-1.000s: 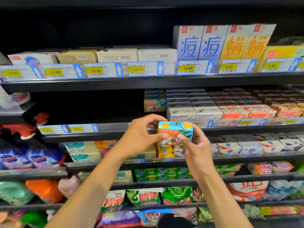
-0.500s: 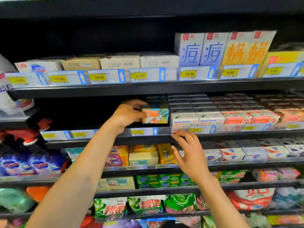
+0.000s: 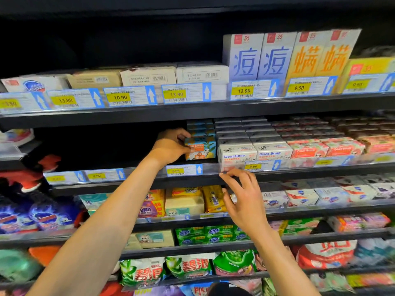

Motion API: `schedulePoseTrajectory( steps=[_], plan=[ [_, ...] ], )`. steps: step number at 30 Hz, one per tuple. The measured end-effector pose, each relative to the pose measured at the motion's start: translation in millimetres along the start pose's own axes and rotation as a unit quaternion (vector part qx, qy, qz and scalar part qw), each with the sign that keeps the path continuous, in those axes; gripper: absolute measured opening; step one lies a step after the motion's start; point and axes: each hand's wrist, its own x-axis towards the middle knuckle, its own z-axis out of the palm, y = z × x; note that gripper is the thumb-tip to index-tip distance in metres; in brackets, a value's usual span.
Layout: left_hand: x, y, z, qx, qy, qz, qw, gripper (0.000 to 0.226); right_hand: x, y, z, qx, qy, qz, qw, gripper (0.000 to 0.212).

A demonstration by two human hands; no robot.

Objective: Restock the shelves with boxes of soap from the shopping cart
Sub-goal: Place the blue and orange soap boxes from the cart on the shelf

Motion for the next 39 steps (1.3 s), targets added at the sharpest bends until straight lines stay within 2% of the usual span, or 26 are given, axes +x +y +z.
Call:
schedulePoseTrajectory(
  steps=[7, 18, 21, 25, 29, 32, 39],
  plan=[
    [6, -1, 2, 0.078, 0.002, 0.027, 0.997, 0.039, -2, 1, 3, -0.011, 0.007, 0.002, 1.000, 0.044],
    [12, -2, 4, 0.101, -0.006, 0.041, 0.994, 0.041, -1, 0, 4, -0.025, 0.005, 0.006, 1.000, 0.042],
    [2, -2, -2, 0.137, -0.015, 0.038, 0.990, 0.042, 0, -5, -2, -0.058, -0.021, -0.006, 0.998, 0.044],
    [-35, 10, -11, 0.162, 0.029, 0.037, 0.986, 0.042, 1, -18, -23, -0.099, -0.080, -0.004, 0.992, 0.047],
    [-101, 22, -15, 0.171, 0.060, 0.130, 0.975, 0.046, -10, -37, -55, -0.118, -0.133, 0.024, 0.984, 0.051],
    [-151, 23, -8, 0.188, 0.037, 0.156, 0.969, 0.050, -29, -50, -81, -0.128, -0.158, 0.063, 0.977, 0.054],
    [-232, 31, 43, 0.196, -0.073, 0.170, 0.963, 0.058, -98, -68, -144, -0.171, -0.168, 0.164, 0.957, 0.061]
  ],
)
